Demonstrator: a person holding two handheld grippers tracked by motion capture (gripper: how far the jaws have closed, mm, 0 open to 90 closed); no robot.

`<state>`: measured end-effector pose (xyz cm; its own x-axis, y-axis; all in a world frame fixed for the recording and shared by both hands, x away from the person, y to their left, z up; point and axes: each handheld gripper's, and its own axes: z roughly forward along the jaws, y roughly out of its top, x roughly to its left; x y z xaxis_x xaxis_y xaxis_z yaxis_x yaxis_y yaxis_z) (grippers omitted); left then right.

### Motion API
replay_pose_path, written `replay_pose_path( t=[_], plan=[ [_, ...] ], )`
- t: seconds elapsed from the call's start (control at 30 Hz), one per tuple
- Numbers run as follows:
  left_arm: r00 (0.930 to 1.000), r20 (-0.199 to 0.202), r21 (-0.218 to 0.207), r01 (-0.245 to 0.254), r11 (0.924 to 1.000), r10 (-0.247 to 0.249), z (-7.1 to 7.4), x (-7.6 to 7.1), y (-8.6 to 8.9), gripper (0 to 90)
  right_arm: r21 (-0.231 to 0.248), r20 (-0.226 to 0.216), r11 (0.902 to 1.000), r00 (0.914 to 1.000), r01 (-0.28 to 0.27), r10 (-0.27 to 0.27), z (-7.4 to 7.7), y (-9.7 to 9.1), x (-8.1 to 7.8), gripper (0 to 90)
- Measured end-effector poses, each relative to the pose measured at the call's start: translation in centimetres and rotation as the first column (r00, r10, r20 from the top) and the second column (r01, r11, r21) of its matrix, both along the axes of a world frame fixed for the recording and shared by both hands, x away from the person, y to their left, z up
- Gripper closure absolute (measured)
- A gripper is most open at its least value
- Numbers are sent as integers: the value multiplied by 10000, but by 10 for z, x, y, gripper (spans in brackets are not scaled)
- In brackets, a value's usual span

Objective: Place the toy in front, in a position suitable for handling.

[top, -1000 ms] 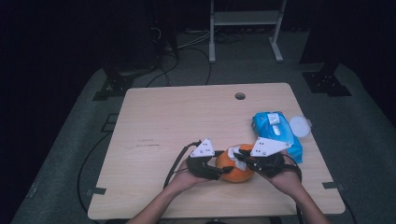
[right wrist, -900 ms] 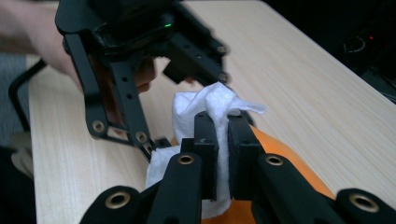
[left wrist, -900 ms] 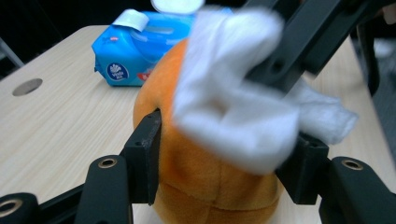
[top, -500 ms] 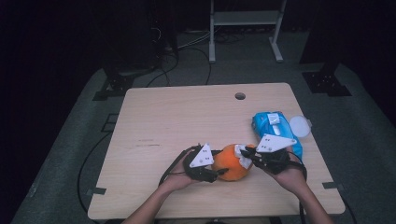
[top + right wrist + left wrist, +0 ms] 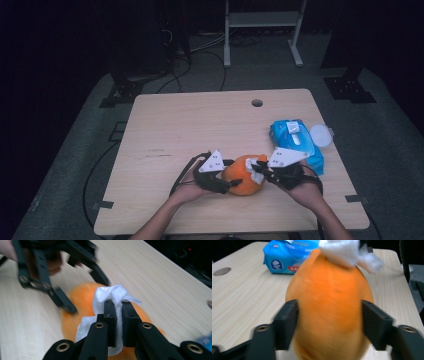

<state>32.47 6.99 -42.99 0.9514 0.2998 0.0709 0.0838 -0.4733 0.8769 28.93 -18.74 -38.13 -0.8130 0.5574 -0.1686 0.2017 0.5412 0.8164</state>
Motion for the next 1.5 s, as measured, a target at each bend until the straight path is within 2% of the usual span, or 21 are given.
replay_pose_path(
  t=[0.07,0.13,0.2,0.27,0.3,0.37,0.43,0.6,0.7,0.73,0.77,0.8,0.83,0.9,1.0,1.03,1.1,1.2,1.3,1.37,1.5],
  plan=[
    [9996,-278,-195,-1,9998,-4,-1,4,3,355,135,-180,9995,9995,270,-267,-3,-10,5,833],
    [9981,-619,-264,-54,9996,38,1,5,0,281,296,-397,9990,9987,324,-312,-6,-13,6,833],
    [9943,-1060,-277,-124,9995,94,2,6,-6,170,176,-305,9995,9992,270,-265,-6,-7,4,833],
    [9926,-1216,-266,-44,9996,12,2,7,-10,133,214,-220,9998,9997,-54,59,-5,2,0,833],
    [9944,-1052,-179,14,9998,-33,2,5,-9,147,70,-130,9998,9997,-201,202,-5,8,-3,833],
    [9980,-624,-26,72,10000,-74,1,3,-6,247,-27,-51,9993,9993,-377,376,-4,14,-7,833],
    [9986,-529,-9,72,10000,-72,1,3,-3,307,-10,-90,9992,9991,-409,409,-3,12,-6,833],
    [9977,-664,-125,131,9998,-139,-2,7,5,337,202,-245,9998,9997,52,-47,-5,-7,2,834],
    [9967,-807,-240,74,9997,-93,-2,9,8,325,131,-360,9990,9984,431,-426,-9,-18,7,834],
    [9952,-978,-269,36,9996,-62,-1,10,7,290,75,-394,9988,9980,491,-488,-11,-19,7,834],
    [9909,-1347,-335,-39,9994,-7,0,11,5,239,85,-416,9987,9979,494,-490,-11,-19,7,834],
    [9882,-1528,-340,-85,9994,32,2,12,3,180,54,-389,9988,9981,490,-488,-11,-17,6,834],
    [9872,-1595,-353,-96,9993,39,4,12,1,167,-43,-305,9989,9985,463,-464,-10,-14,5,833],
    [9895,-1447,-347,-53,9994,2,5,10,-1,176,-97,-138,9996,9996,255,-256,-7,-5,0,833],
    [9951,-989,-202,14,9998,-34,4,6,0,283,-20,-31,9995,9995,-302,302,-4,6,-7,833],
    [9951,-986,-178,-9,9998,-8,3,6,1,305,-75,12,9991,9991,-414,414,-4,9,-8,833],
    [9958,-918,-201,14,9998,-33,1,7,5,337,-167,58,9991,9992,-388,389,-4,10,-8,833],
    [9946,-1034,-352,-12,9994,-24,-2,9,9,347,-31,-88,9999,9999,-135,134,-6,2,-2,833],
    [9925,-1225,-492,-46,9988,-15,-4,13,15,347,11,-341,9995,9989,322,-322,-14,-11,6,833],
    [9911,-1331,-586,-79,9982,0,-6,15,17,346,-77,-682,9981,9958,609,-613,-22,-20,13,833],
    [9917,-1283,-534,-5,9986,-64,-6,13,13,342,51,-681,9981,9958,611,-606,-20,-19,13,833]
  ],
)
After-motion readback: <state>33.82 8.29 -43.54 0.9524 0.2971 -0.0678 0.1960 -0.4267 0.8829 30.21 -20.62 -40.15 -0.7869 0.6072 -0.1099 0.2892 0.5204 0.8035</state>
